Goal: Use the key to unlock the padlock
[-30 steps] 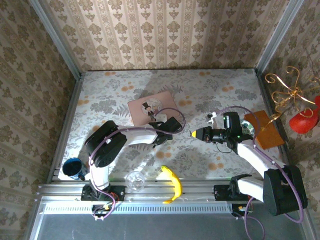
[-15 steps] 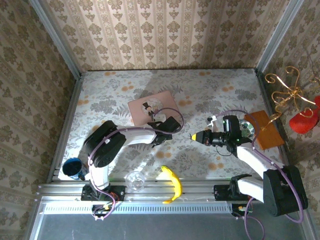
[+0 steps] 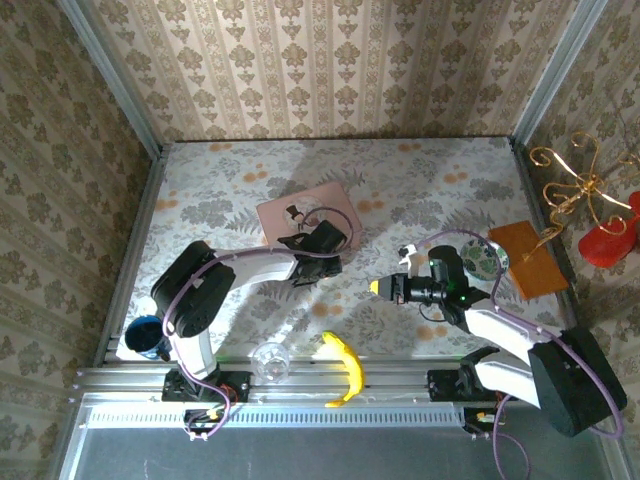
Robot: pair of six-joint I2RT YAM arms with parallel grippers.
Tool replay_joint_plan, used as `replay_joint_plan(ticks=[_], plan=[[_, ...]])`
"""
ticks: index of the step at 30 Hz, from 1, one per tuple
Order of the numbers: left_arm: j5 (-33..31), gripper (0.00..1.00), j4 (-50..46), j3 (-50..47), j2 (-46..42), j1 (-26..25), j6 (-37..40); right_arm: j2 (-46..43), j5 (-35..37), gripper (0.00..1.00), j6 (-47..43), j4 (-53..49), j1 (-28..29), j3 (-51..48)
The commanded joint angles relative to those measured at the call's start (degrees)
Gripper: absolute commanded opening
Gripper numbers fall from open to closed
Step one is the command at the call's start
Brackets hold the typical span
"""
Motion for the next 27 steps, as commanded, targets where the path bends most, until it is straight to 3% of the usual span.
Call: replay_joint_plan(ticks=[1, 8, 16, 27], plan=[[5.49, 0.05, 3.88, -0.03, -3.85, 0.56, -0.41, 4.09, 1.99, 0.0, -0.11, 6.27, 1.86, 0.51], [7.75, 0.06, 5.26, -0.72, -4.08, 1.45, -1.96, 19.84, 5.28, 0.0, 2.23, 19.0, 8.46, 3.37], [8.21, 0.05, 6.46, -1.21, -4.03, 1.94, -3.22, 36.43, 4.55, 0.0, 8.97, 38.6, 11.46, 5.73], [9.2, 0.05, 8.12, -2.43, -4.52, 2.85, -4.48, 36.05, 5.11, 0.0, 6.49, 37.53, 11.46, 5.45]])
